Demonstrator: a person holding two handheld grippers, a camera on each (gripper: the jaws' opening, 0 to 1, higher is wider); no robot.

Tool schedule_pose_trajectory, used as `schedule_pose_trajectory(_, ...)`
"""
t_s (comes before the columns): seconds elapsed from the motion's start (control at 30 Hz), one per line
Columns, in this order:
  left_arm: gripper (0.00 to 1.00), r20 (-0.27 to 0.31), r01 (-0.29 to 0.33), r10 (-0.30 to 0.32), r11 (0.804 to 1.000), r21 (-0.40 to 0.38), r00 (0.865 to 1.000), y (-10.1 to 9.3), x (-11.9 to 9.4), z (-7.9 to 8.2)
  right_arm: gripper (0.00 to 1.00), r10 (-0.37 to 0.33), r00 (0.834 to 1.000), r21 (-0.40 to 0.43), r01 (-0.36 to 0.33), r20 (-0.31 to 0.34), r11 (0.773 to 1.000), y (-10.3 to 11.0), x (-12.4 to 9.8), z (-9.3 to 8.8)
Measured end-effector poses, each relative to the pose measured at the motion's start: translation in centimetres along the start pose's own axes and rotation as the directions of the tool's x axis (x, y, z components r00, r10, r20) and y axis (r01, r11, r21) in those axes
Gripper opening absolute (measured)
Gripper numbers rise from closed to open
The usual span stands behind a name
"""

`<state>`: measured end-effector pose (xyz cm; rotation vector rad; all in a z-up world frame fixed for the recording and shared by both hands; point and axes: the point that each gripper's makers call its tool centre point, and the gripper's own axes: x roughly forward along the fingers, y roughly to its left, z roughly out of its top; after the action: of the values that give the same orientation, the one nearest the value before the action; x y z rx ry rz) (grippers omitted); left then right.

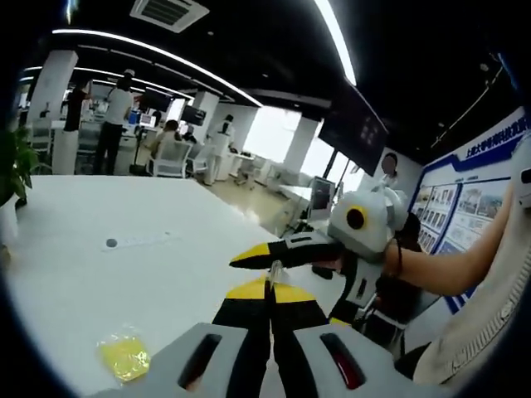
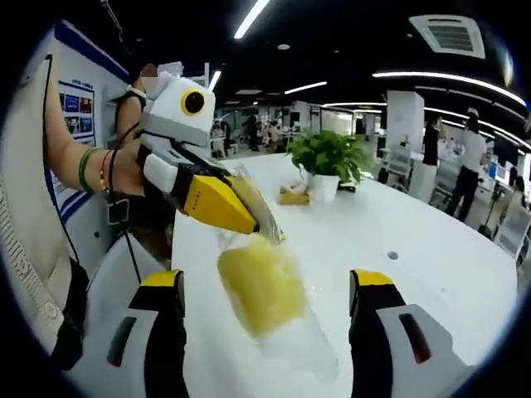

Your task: Compare the silicone blocks by pressing each to a similar depth, holding the contact briefly, and releasing to observe deformation and rebound differences across the visible hardness samples.

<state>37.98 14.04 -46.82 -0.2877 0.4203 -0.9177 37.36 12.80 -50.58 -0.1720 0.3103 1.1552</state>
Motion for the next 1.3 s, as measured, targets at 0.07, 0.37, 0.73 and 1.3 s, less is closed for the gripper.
schedule_pose_trajectory(0.07, 0.0, -0.004, -0.011, 0.011, 1.0, -0.008, 1.0, 0.2, 0.4, -0.6, 0.79, -0.046, 0.998, 0.045, 0.044, 0.039, 0.998, -0.4, -1.3, -0.3)
schedule_pose_trajectory(0.37, 0.0, -0.05, -0.06, 0.058, 0.997, -0.043, 0.997, 1.3, 2.7, -4.0, 0.9, -0.114, 0.991, 0.225, 0.094, 0.076, 0.97, 0.3, -6.3, -4.2)
schedule_pose_trajectory(0.73, 0.0, -0.064, -0.071, 0.063, 0.989, -0.132, 0.996, 2.3, 7.9, -7.7, 0.94, -0.262, 0.961, 0.325, 0.22, 0.092, 0.92, -1.2, -11.7, -6.2)
schedule_pose_trajectory(1.3, 0.0, 0.064, -0.113, 0.175, 0.833, -0.542, 0.983, 8.8, 13.8, -9.9, 0.92, -0.281, 0.96, 0.387, 0.262, -0.008, 0.884, -3.0, -14.3, -10.5)
